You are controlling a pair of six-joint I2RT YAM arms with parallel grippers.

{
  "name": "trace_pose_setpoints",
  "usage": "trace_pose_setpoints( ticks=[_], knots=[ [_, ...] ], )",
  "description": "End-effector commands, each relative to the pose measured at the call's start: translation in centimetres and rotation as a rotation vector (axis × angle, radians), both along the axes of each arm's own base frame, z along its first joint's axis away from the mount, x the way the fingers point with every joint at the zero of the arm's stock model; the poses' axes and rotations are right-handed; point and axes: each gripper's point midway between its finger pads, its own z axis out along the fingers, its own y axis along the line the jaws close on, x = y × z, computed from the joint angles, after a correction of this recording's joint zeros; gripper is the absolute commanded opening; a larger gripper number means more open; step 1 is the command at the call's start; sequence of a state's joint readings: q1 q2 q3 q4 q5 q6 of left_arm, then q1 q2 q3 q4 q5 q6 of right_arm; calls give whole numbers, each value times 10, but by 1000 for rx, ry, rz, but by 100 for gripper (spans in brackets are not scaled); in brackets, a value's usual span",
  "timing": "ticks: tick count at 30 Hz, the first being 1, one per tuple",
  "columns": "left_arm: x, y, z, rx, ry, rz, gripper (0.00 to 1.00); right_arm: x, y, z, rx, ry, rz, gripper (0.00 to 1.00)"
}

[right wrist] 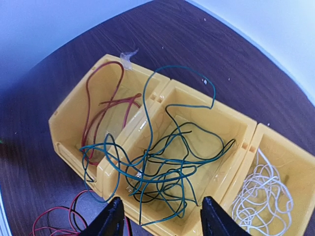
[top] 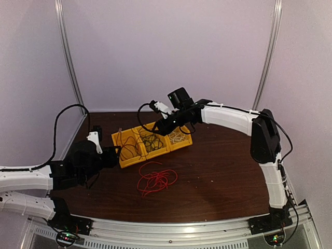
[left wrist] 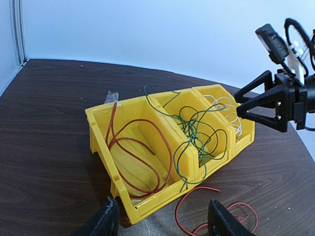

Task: Untangle the cables

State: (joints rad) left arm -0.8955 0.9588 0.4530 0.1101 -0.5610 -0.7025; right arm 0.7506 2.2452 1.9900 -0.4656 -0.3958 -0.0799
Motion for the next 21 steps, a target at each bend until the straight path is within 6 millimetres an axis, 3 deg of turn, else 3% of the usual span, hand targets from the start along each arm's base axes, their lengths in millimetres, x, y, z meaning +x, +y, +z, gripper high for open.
trace_pose_setpoints(
  ticks=[1,7,12,16,21],
  knots=[
    [2,2,20,-59,-38,12,63,-17,-6,31,-3,-38,47,59],
    [0,4,21,-67,-39,11,63,-31,19,17,-63,-58,106,70],
    [-1,3,21,-65,-35,6,63,-32,45,-9,-69,-24,101,78],
    [-2,5,21,-65,-32,5,62,-21,53,-27,-84,-30,79,78],
    [-4,9,21,-67,-33,14,62,-18,60,-32,-60,-28,83,76]
  ],
)
